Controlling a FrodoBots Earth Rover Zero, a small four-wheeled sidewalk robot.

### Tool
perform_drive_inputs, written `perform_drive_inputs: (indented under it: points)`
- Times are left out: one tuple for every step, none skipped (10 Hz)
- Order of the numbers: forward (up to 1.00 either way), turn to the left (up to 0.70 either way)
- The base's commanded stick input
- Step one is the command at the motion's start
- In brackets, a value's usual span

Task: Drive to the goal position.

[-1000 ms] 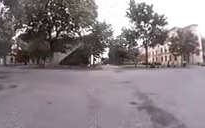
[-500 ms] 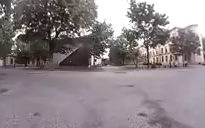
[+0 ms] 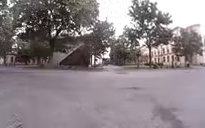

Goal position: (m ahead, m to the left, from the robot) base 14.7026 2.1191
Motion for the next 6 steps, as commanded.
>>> perform_drive_inputs:
  points:
    - [0.7,0.0]
    - [0.7,0.0]
    - [0.7,0.0]
    - [0.7,0.0]
    - [0.7,0.0]
    - [0.7,0.0]
